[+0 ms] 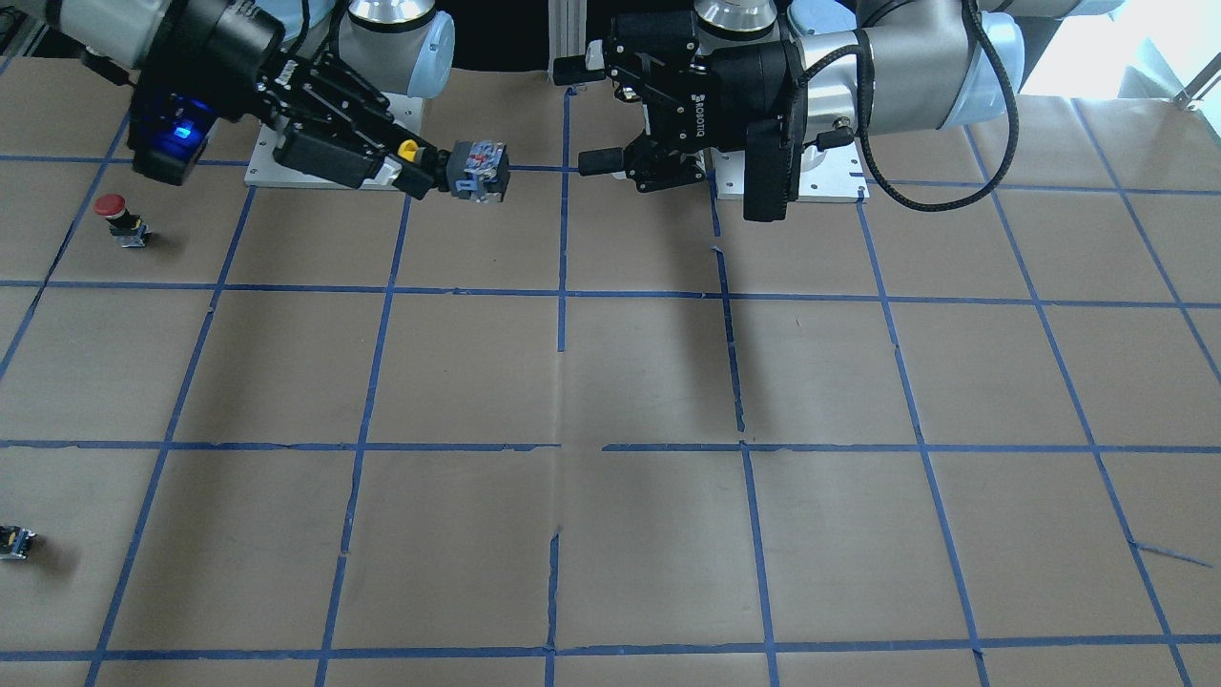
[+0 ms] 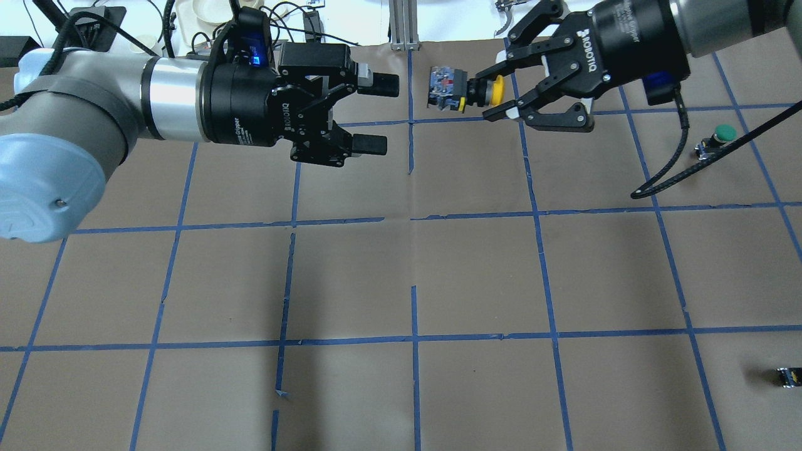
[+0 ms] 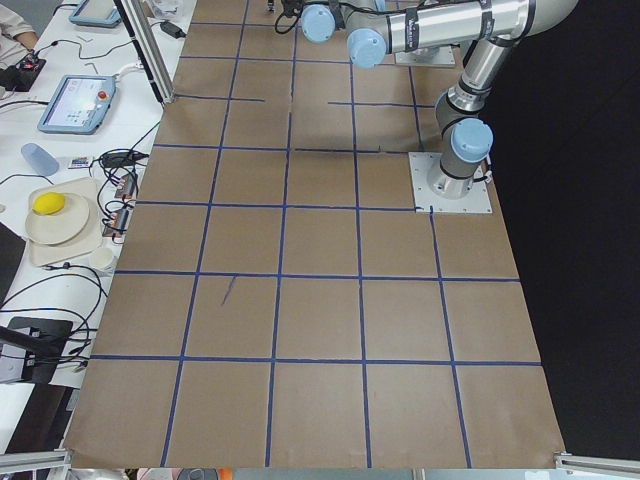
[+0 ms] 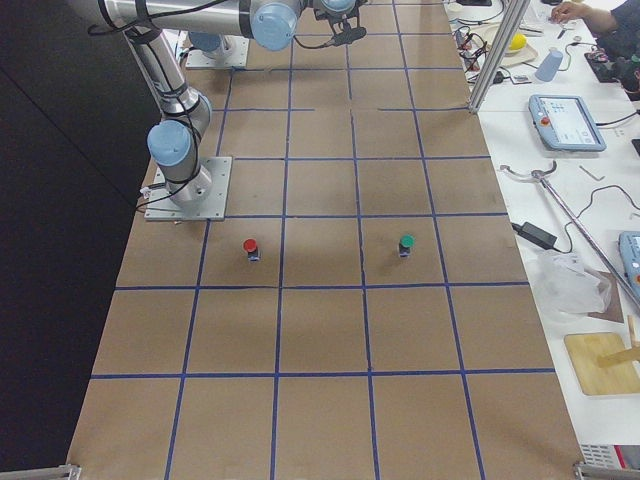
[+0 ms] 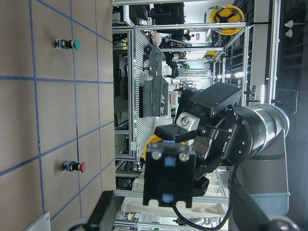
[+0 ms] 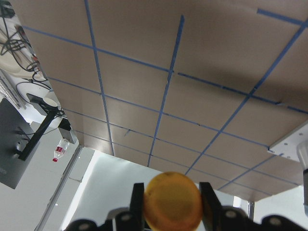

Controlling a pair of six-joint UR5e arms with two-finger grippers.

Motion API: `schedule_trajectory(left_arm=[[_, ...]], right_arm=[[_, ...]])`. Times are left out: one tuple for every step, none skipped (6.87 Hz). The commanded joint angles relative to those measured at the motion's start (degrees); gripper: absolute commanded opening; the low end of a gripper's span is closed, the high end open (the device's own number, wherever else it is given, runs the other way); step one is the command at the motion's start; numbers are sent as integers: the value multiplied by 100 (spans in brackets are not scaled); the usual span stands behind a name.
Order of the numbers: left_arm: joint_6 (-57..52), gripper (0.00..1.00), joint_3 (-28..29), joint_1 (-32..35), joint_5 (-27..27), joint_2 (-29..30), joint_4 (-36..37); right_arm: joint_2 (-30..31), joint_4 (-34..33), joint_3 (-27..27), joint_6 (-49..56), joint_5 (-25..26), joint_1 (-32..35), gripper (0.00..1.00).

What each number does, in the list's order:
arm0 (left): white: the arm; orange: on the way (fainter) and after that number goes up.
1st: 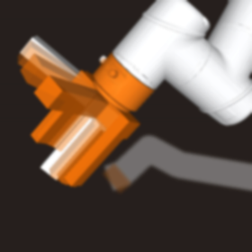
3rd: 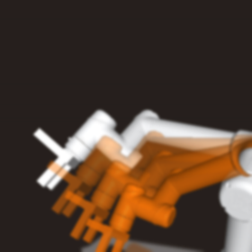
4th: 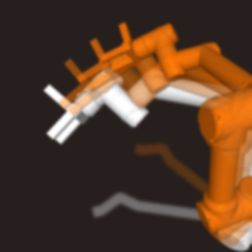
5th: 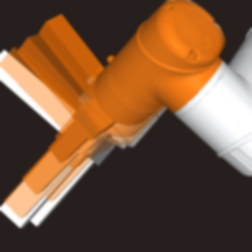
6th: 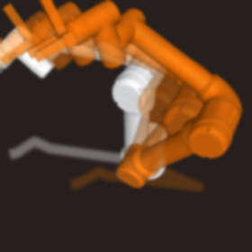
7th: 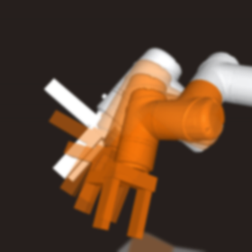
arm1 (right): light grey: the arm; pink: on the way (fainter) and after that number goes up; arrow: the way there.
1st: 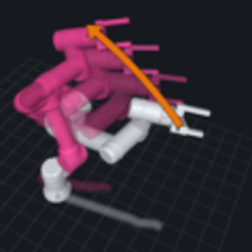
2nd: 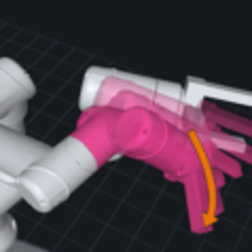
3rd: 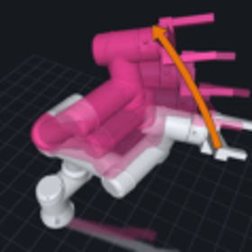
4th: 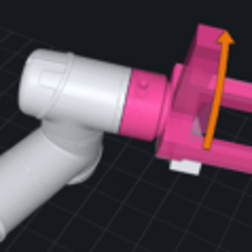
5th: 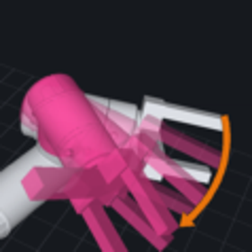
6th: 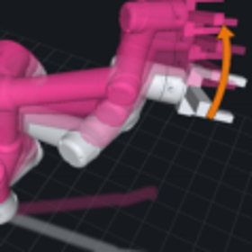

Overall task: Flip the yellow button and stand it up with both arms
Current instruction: 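Open the left gripper and pull it back while the right gripper holds the button, then carry the button with the right gripper toward the green button and lower it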

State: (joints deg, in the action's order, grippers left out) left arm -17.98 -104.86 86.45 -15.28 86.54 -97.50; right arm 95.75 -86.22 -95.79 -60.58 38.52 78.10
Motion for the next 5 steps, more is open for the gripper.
schedule_trajectory(left_arm=[[-13, 100, 52, -41, -1197, 336, 291], [31, 100, 114, -32, -1962, 442, 807], [-4, 100, 132, -58, -2361, 434, 1134], [5, 100, 150, -215, -3418, 513, 1398], [135, 100, 324, -329, -4682, 548, 1557]], right_arm=[[-48, 61, -44, 1697, 1324, -417, 24], [-205, 139, -53, 2813, 2290, -444, 24], [-372, 305, -158, 4103, 3187, -714, 24], [-391, 281, -298, 5291, 3866, -1134, 20], [-391, -215, -561, 6355, 4508, -1487, 18]])
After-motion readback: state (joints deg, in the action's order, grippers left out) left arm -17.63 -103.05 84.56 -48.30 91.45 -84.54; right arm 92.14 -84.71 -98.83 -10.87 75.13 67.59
